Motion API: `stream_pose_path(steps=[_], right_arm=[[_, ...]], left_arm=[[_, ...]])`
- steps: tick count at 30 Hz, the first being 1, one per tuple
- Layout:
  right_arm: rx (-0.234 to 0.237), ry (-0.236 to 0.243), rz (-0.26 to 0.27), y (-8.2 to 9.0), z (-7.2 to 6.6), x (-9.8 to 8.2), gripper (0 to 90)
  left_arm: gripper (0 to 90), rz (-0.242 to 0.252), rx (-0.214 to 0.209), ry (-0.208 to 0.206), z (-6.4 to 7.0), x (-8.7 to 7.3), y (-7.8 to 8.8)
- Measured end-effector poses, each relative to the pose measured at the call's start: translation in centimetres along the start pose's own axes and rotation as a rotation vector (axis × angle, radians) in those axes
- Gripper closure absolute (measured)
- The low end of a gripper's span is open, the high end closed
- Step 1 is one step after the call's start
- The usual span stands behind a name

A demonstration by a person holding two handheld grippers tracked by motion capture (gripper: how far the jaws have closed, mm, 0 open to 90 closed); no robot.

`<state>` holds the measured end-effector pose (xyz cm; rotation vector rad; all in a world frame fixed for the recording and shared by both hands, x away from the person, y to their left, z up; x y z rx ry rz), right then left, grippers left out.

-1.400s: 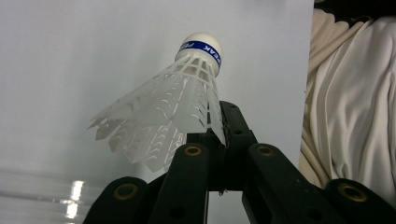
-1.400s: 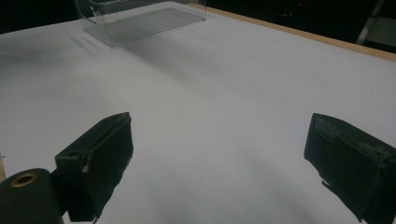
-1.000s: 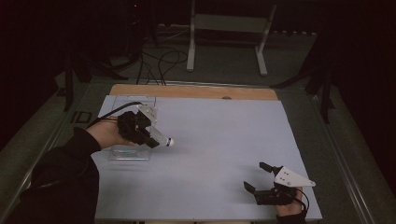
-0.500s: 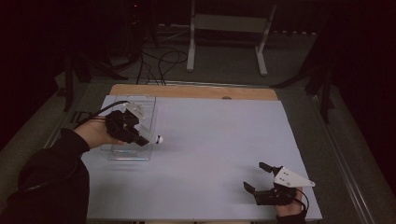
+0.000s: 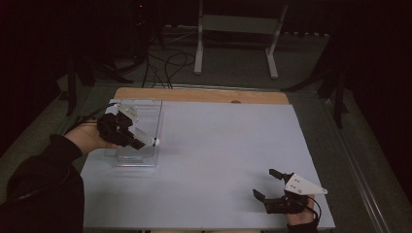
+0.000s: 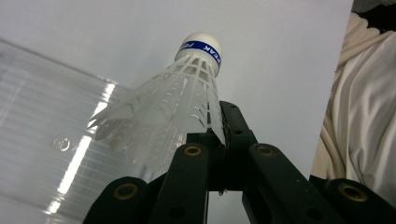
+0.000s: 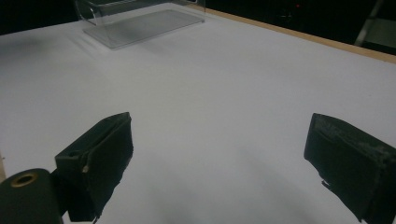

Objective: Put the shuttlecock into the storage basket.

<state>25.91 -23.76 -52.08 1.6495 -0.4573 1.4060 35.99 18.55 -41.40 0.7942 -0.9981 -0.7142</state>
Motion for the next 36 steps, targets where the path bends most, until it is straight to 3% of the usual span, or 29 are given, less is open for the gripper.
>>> stream_pose_path(steps=[13, 19, 28, 36], right_arm=[[-0.001, -0.003, -0.005, 0.0, 0.0, -0.1, 7.9], [-0.002, 0.003, -0.007, -0.1, 0.0, -0.1, 7.8], [-0.002, 0.003, -0.01, -0.1, 0.0, -0.1, 7.9], [-0.004, 0.003, -0.011, -0.1, 0.0, -0.1, 7.9]], left_arm=[[90.0, 0.017, 0.021, 0.058, -1.7, -2.1, 0.6], [90.0, 0.039, 0.027, 0.077, -2.3, -2.2, 0.5], [90.0, 0.046, 0.026, 0.104, -3.5, -2.4, -0.3], [90.0, 0.018, 0.043, 0.115, -4.3, -2.8, -1.4]])
Point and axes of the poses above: each handheld gripper's, and its own axes: y roughly backward along the jaws, x roughly out of its top, z roughly to its right, the point moved 7 cm from there along -y, roughly forward along the jaws, and after that the axes turned 11 degrees about -x, right-handed, at the moved point
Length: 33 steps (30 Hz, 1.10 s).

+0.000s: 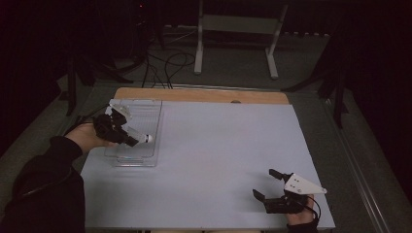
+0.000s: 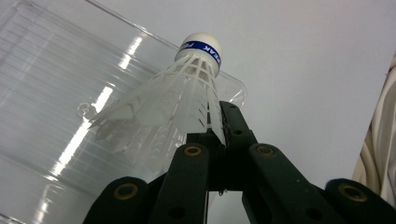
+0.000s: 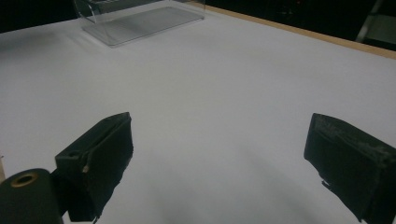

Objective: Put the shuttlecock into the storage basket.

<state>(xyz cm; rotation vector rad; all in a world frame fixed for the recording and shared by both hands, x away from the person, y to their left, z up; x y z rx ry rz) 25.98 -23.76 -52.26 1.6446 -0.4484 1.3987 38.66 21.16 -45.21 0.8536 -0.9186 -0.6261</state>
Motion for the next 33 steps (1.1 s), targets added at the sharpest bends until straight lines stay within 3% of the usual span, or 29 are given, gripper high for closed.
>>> stream_pose_path(steps=[14, 33], right_arm=[[-0.002, -0.001, 0.0, 0.1, 0.0, 0.0, 7.9], [-0.004, 0.001, -0.004, 0.1, 0.0, 0.0, 8.0]], left_arm=[[89.9, -0.028, 0.003, 0.035, -1.0, -0.5, -1.5], [89.7, -0.039, -0.008, 0.049, -1.7, -0.7, -3.0]])
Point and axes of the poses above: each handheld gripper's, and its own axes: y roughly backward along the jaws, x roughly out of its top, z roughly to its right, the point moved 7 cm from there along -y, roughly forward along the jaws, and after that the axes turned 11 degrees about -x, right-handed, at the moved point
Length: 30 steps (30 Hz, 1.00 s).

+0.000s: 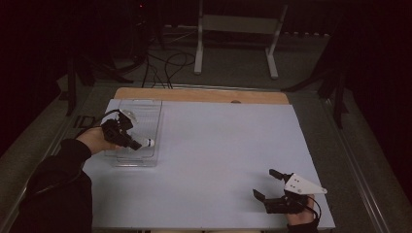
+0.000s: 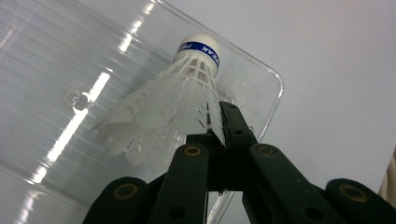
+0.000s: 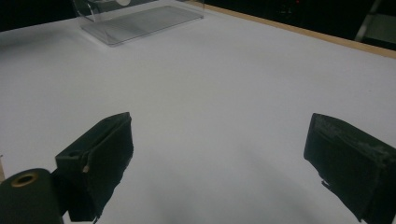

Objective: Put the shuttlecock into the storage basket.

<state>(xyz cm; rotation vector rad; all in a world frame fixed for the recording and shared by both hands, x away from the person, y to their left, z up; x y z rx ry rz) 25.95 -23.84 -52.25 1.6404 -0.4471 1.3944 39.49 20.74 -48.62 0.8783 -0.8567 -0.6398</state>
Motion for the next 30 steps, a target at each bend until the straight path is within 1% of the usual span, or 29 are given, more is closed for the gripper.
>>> stream_pose_path(steps=[1, 5, 6, 10, 12, 14, 15, 16, 17, 18, 19, 21, 22, 23, 24, 25, 26, 27, 29, 30], right_arm=[[0.0, 0.001, 0.0, 0.0, 0.0, 0.0, 8.0], [-0.001, 0.0, -0.001, 0.0, 0.0, 0.0, 8.0], [-0.001, 0.0, -0.002, 0.0, 0.0, 0.0, 8.0], [-0.001, 0.001, -0.005, 0.0, 0.0, 0.0, 8.0], [-0.002, 0.001, -0.004, 0.0, 0.0, 0.0, 8.0], [-0.004, 0.002, -0.006, 0.0, 0.0, -0.1, 8.0], [-0.004, 0.002, -0.006, 0.0, 0.0, -0.1, 8.0], [-0.003, 0.003, -0.007, 0.0, 0.0, -0.1, 8.0], [-0.004, 0.002, -0.006, 0.0, 0.0, 0.0, 8.0], [-0.005, 0.003, -0.005, 0.0, 0.0, 0.0, 8.0], [-0.005, 0.002, -0.004, 0.0, 0.0, 0.0, 8.0], [-0.007, 0.001, -0.007, 0.0, 0.1, 0.0, 8.0], [-0.007, -0.001, -0.007, 0.0, 0.1, -0.1, 8.0], [-0.008, -0.001, -0.007, 0.0, 0.1, 0.0, 8.0], [-0.008, -0.001, -0.007, 0.0, 0.1, 0.0, 8.0], [-0.008, 0.003, -0.005, 0.0, 0.1, 0.0, 8.0], [-0.006, 0.002, -0.005, 0.0, 0.1, 0.0, 8.0], [-0.008, 0.003, -0.006, 0.0, 0.1, 0.0, 8.0], [-0.008, 0.002, -0.008, 0.0, 0.1, -0.1, 8.0], [-0.008, 0.002, -0.007, 0.0, 0.1, 0.0, 8.0]], left_arm=[[89.7, -0.001, -0.002, 0.006, 0.0, 0.0, -0.1], [89.6, -0.008, -0.006, 0.006, -0.1, 0.0, -0.4], [89.5, -0.006, -0.002, 0.013, -0.1, 0.1, -0.4], [89.0, -0.005, -0.003, 0.016, -0.2, 0.1, -0.5], [85.0, 0.003, 0.008, 0.026, -0.4, 0.0, -0.7], [84.1, 0.006, 0.009, 0.031, -0.5, 0.1, -0.9], [80.4, 0.006, 0.009, 0.031, -0.5, 0.1, -0.9], [77.1, 0.01, 0.018, 0.044, -0.6, 0.1, -1.1], [74.7, 0.012, 0.022, 0.046, -0.6, 0.1, -1.1], [70.4, 0.012, 0.022, 0.046, -0.6, 0.1, -1.1], [62.3, 0.024, 0.044, 0.065, -0.8, 0.3, -0.9], [50.2, 0.04, 0.077, 0.081, -1.1, 0.5, -0.6], [41.8, 0.052, 0.091, 0.094, -1.2, 0.6, -0.5], [36.1, 0.057, 0.105, 0.101, -1.3, 0.7, -0.4], [32.1, 0.057, 0.105, 0.101, -1.3, 0.7, -0.4], [32.1, 0.06, 0.123, 0.113, -1.4, 0.7, -0.3], [27.0, 0.064, 0.14, 0.126, -1.4, 0.8, -0.1], [21.4, 0.068, 0.146, 0.13, -1.4, 0.8, 0.0], [15.4, 0.069, 0.154, 0.148, -1.4, 0.8, 0.0], [13.2, 0.071, 0.154, 0.146, -1.4, 0.9, 0.1]])
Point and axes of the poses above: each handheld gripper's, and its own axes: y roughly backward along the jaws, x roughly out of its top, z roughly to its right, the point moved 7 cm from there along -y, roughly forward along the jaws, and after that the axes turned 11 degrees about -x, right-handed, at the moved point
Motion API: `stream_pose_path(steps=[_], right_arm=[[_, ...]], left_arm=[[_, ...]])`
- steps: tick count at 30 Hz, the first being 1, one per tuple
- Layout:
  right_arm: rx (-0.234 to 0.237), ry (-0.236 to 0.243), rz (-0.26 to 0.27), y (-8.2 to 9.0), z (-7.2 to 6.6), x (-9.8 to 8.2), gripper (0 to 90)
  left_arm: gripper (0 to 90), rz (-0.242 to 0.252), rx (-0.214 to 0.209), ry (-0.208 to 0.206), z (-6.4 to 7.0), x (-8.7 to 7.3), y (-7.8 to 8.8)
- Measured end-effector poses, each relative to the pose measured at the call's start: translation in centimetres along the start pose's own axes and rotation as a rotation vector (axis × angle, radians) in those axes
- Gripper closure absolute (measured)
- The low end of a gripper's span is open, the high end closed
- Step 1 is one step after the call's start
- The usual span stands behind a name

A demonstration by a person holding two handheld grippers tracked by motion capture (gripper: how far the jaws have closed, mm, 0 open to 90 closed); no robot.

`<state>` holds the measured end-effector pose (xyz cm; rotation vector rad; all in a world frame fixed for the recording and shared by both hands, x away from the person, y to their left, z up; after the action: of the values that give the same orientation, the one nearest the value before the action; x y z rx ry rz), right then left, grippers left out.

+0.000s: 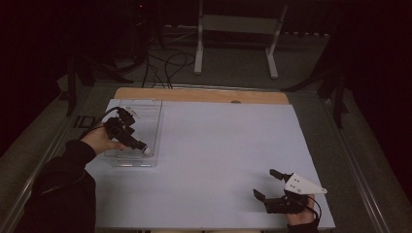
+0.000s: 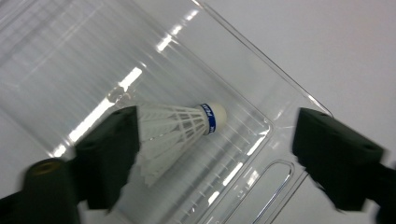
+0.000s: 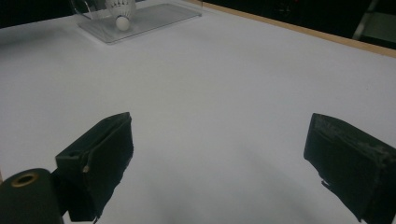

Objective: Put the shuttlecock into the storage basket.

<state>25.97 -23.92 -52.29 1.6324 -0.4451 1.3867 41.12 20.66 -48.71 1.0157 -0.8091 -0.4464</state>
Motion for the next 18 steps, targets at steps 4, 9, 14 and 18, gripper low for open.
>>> stream_pose_path(steps=[4, 9, 14, 18], right_arm=[[0.0, 0.002, -0.001, 0.0, 0.0, 0.0, 8.0], [0.0, 0.003, -0.002, 0.0, 0.0, 0.0, 8.0], [0.002, 0.001, -0.002, 0.0, 0.0, 0.0, 8.0], [0.002, 0.003, -0.006, 0.0, 0.0, -0.1, 8.0]], left_arm=[[1.4, -0.002, -0.007, -0.005, 0.2, 0.1, 0.2], [0.1, 0.02, 0.007, -0.021, 0.8, 0.7, 0.5], [0.1, 0.041, 0.017, -0.039, 1.5, 1.2, 0.6], [0.1, 0.041, 0.018, -0.066, 2.2, 1.5, 0.4]])
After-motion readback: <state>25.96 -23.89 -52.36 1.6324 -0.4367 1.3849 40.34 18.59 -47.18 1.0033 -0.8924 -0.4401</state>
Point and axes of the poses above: each handheld gripper's, and its own axes: y roughly backward along the jaws, x roughly out of its top, z roughly to its right, the point moved 7 cm from there along -y, roughly forward along the jaws, and after that the axes turned 11 degrees about -x, right-handed, at the moved point
